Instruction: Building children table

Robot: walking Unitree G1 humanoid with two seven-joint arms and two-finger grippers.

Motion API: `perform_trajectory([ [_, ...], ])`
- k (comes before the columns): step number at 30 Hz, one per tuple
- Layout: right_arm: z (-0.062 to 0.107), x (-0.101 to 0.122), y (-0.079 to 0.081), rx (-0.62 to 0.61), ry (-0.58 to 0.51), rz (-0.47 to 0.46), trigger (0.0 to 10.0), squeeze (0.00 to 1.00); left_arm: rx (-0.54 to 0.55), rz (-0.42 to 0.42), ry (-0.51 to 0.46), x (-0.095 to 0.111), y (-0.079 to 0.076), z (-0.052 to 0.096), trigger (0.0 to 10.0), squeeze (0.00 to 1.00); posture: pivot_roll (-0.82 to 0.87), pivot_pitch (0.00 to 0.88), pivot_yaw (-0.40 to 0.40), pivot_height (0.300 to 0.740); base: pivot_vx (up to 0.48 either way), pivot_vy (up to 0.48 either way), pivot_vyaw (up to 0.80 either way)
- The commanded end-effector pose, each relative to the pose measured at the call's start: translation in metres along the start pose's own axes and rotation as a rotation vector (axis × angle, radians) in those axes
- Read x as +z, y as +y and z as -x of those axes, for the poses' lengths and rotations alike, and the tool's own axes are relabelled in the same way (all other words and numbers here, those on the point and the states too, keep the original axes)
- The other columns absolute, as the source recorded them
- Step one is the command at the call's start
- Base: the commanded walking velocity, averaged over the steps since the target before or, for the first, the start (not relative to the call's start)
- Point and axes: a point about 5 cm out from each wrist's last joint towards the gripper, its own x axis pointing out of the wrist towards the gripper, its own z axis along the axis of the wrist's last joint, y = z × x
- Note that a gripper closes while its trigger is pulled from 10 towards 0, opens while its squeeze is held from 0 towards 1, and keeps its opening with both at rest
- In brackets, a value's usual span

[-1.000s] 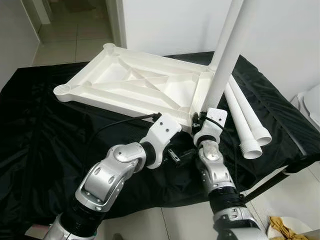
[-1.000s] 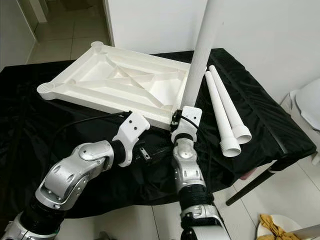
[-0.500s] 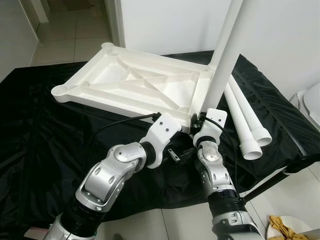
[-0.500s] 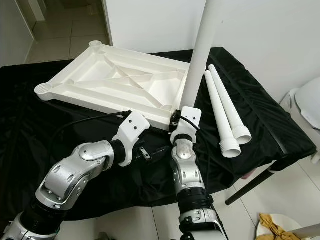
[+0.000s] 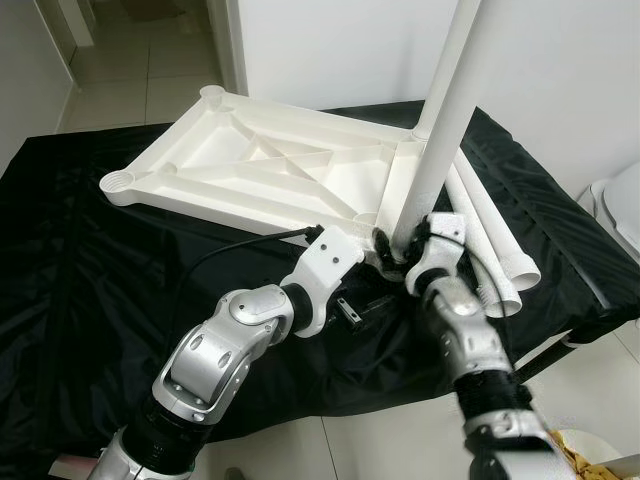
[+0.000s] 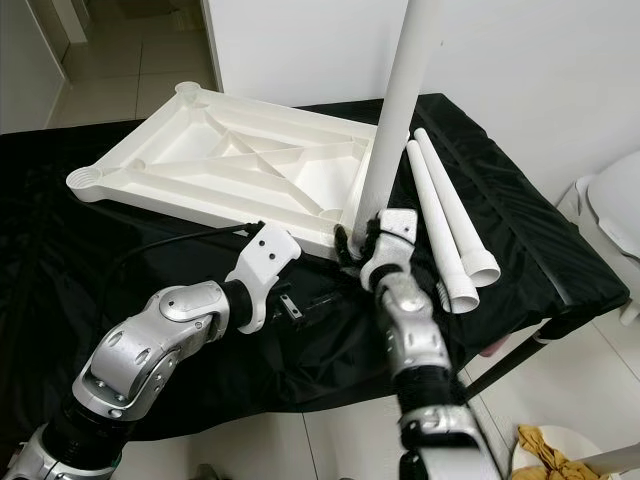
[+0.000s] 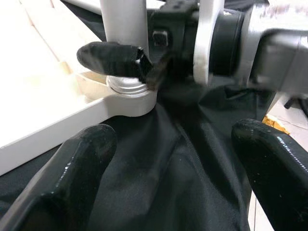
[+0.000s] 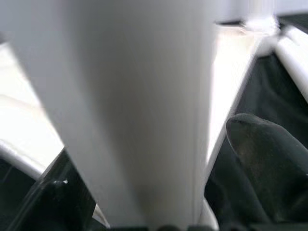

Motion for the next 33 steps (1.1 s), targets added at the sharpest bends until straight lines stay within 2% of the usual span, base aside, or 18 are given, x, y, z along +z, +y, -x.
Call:
perform_trajectory([
  [1, -0.001, -0.005, 0.002, 0.090, 0.019, 0.015, 10.0, 0.10, 0.010, -0.002, 0.007, -0.001, 0.001, -0.001, 10.0, 0.00, -0.07, 0.033, -0.006, 0.740, 0.000, 0.000, 0.00],
  [2, -0.001, -0.005, -0.001, 0.123, 0.025, 0.031, 10.0, 0.10, 0.010, -0.003, 0.007, -0.001, 0.001, -0.001, 10.0, 0.00, -0.07, 0.033, -0.006, 0.740, 0.000, 0.000, 0.00],
  [3, -0.002, -0.005, -0.002, 0.155, 0.031, 0.041, 10.0, 0.00, 0.010, -0.004, 0.008, -0.001, 0.001, -0.001, 10.0, 0.00, -0.07, 0.033, -0.007, 0.740, 0.000, 0.000, 0.00],
  [9, -0.004, -0.006, -0.005, 0.272, 0.060, 0.069, 10.0, 0.00, 0.010, -0.005, 0.009, -0.001, 0.001, -0.001, 10.0, 0.00, -0.07, 0.030, -0.005, 0.740, 0.000, 0.000, 0.00],
  [12, -0.004, -0.007, -0.005, 0.434, 0.094, 0.095, 10.0, 0.00, 0.013, -0.008, 0.011, -0.001, 0.002, 0.000, 10.0, 0.00, -0.06, 0.029, -0.004, 0.740, 0.000, 0.000, 0.00],
  [15, -0.004, -0.007, -0.008, 0.503, 0.114, 0.136, 10.0, 0.00, 0.015, -0.009, 0.012, -0.001, 0.002, 0.001, 10.0, 0.00, -0.05, 0.028, -0.002, 0.740, 0.000, 0.000, 0.00],
  [24, -0.006, -0.006, -0.015, 0.577, 0.137, 0.179, 10.0, 0.00, 0.025, -0.009, 0.013, 0.000, 0.003, 0.003, 10.0, 0.00, -0.04, 0.033, 0.005, 0.740, 0.000, 0.000, 0.00],
  [25, -0.006, -0.006, -0.016, 0.585, 0.138, 0.180, 8.0, 0.00, 0.026, -0.009, 0.014, 0.000, 0.004, 0.004, 10.0, 0.00, -0.03, 0.036, 0.016, 0.740, 0.000, 0.000, 0.00],
  [26, -0.006, -0.005, -0.016, 0.590, 0.139, 0.181, 8.0, 0.00, 0.027, -0.010, 0.015, 0.000, 0.004, 0.004, 10.0, 0.00, -0.03, 0.036, 0.016, 0.740, 0.000, 0.000, 0.00],
  [27, -0.005, -0.006, -0.017, 0.594, 0.143, 0.179, 5.8, 0.00, 0.029, -0.011, 0.016, 0.000, 0.005, 0.005, 10.0, 0.00, -0.03, 0.036, 0.019, 0.740, 0.000, 0.000, 0.00],
  [28, -0.004, -0.008, -0.019, 0.598, 0.150, 0.173, 1.8, 0.00, 0.030, -0.011, 0.017, 0.000, 0.005, 0.005, 10.0, 0.00, -0.03, 0.037, 0.019, 0.740, 0.000, 0.000, 0.00],
  [29, -0.002, -0.011, -0.020, 0.598, 0.165, 0.158, 0.0, 0.00, 0.033, -0.012, 0.017, 0.000, 0.006, 0.005, 10.0, 0.00, -0.02, 0.036, 0.018, 0.740, 0.000, 0.000, 0.00],
  [33, 0.000, -0.015, -0.022, 0.599, 0.182, 0.141, 0.0, 0.00, 0.038, -0.012, 0.018, 0.001, 0.008, 0.006, 10.0, 0.00, -0.02, 0.039, 0.017, 0.740, 0.000, 0.000, 0.00],
])
